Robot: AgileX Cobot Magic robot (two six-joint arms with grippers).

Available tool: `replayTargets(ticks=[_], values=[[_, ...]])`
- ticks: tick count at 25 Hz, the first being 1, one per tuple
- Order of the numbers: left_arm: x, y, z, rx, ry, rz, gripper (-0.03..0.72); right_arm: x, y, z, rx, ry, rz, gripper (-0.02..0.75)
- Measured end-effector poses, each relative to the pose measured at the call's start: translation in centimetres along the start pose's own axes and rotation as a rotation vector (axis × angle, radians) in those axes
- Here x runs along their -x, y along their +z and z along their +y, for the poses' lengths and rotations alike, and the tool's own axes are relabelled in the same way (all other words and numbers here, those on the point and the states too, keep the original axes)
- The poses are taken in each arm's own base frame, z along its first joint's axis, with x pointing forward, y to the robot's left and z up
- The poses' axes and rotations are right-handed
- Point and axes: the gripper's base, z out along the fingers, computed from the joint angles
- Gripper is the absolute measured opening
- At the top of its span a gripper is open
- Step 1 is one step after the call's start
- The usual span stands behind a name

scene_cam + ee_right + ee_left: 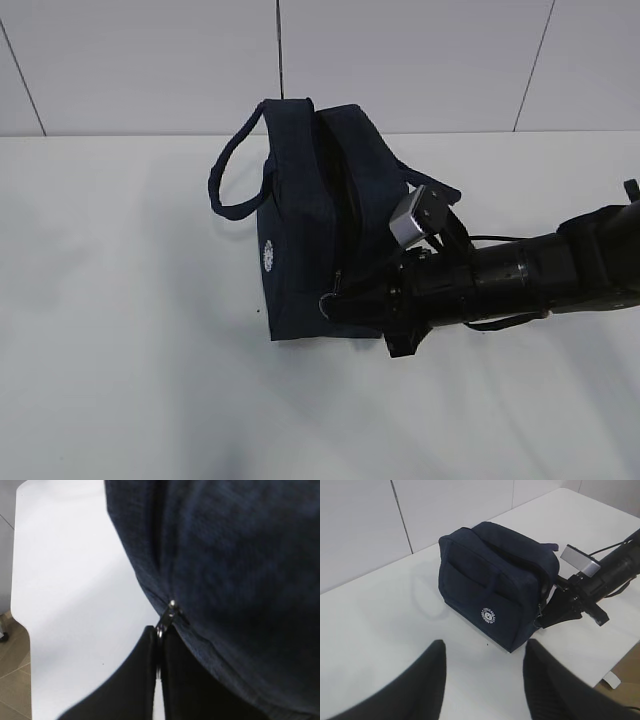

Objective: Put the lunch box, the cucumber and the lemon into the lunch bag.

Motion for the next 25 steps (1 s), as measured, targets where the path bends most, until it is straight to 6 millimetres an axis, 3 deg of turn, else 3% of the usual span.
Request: replayTargets(ticks=[10, 25], values=[[0.00, 0.00, 0.00, 0.000, -0.003, 0.000, 0.361, 0.00, 0.00, 0.00, 0.000, 0.000, 0.000, 0.023], [0.00, 0.00, 0.00, 0.000, -0.007, 0.000, 0.351, -0.20, 0.11, -0.12, -0.002, 0.006, 0.006, 0.116]])
